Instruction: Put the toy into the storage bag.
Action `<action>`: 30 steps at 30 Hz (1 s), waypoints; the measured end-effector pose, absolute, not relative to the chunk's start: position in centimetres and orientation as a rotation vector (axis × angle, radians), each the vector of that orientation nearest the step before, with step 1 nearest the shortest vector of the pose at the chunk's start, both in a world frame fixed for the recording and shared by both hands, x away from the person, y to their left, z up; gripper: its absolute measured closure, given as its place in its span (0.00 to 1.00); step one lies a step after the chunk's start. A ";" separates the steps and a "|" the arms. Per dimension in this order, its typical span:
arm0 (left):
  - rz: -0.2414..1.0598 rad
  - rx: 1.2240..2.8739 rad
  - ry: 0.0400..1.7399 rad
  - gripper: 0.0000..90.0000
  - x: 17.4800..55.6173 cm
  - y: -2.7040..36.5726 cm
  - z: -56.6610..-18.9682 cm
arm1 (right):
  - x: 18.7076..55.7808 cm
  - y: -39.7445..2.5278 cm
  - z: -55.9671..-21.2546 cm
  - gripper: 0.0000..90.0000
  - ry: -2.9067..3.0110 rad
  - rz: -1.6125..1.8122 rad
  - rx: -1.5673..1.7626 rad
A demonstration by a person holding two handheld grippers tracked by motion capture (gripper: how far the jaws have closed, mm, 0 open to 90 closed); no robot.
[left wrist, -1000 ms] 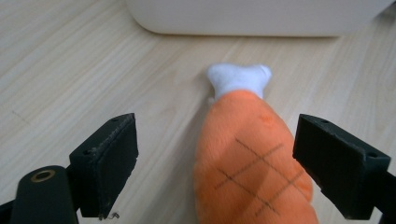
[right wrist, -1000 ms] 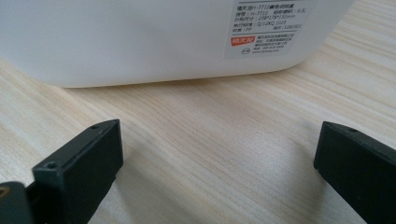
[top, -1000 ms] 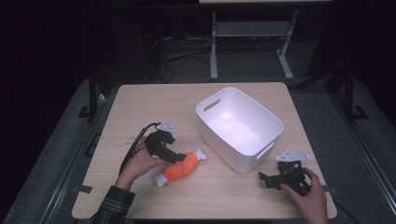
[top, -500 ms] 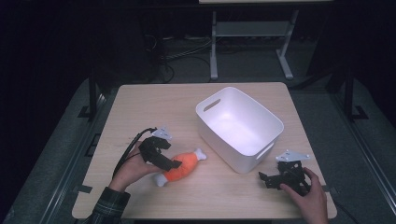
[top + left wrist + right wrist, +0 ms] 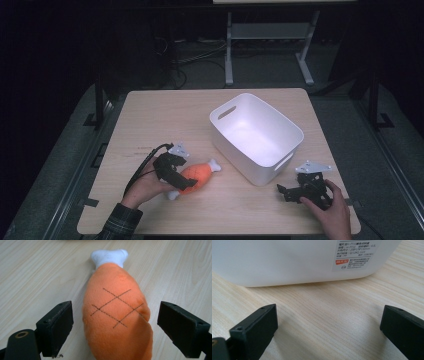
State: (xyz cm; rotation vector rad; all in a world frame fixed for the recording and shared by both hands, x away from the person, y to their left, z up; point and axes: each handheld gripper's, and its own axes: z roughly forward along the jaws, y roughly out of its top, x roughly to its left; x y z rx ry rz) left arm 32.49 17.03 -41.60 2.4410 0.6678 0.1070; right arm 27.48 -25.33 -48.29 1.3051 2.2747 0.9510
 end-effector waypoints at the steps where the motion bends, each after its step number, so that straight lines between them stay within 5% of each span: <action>1: 0.104 2.449 0.661 0.14 32.5 16.9 -41.8 | 27.5 -25.3 -48.3 0.01 2.275 0.951 1.305; 30: 0.126 2.517 0.634 0.14 32.9 15.3 -44.4 | 27.5 -25.3 -48.3 0.01 2.275 0.951 1.305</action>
